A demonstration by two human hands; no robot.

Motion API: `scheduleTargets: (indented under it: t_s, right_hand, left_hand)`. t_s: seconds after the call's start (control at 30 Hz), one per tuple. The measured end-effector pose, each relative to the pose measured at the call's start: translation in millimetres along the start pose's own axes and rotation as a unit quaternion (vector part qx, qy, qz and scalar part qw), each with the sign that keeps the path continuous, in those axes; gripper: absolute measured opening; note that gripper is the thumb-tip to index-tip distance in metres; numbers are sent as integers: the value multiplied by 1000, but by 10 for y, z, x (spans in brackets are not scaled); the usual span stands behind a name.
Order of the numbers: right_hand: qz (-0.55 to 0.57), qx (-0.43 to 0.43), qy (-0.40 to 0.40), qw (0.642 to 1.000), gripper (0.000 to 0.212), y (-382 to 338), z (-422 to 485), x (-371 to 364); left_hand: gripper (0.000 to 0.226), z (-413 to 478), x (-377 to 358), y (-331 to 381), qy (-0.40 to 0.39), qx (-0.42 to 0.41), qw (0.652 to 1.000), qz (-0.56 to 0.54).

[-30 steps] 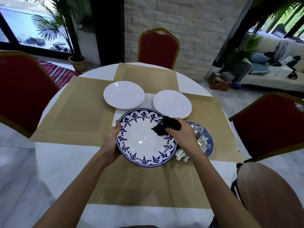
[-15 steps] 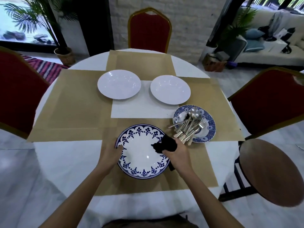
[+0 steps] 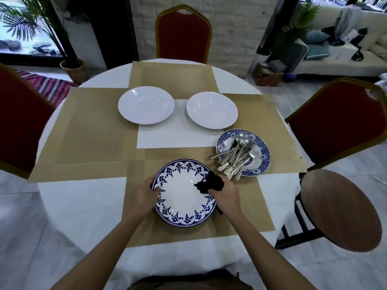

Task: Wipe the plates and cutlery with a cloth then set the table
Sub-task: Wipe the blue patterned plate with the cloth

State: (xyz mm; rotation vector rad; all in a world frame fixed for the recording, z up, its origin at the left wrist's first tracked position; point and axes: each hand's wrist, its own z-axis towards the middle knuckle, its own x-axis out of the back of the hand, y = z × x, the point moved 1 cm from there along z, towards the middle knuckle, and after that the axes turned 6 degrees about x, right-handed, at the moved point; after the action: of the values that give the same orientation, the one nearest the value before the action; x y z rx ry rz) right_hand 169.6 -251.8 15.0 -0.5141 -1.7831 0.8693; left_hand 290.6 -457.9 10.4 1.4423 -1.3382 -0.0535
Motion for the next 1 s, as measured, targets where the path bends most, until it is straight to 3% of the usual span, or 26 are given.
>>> scheduleTargets:
  t_s: [0.6, 1.0]
  right_hand:
    - [-72, 37, 39, 996, 52, 52, 46, -68]
    - [-98, 59, 19, 993, 53, 96, -20, 17]
  left_hand:
    - [36, 82, -152, 11, 48, -34, 998, -6]
    - [38, 103, -193, -40, 42, -43, 998, -27]
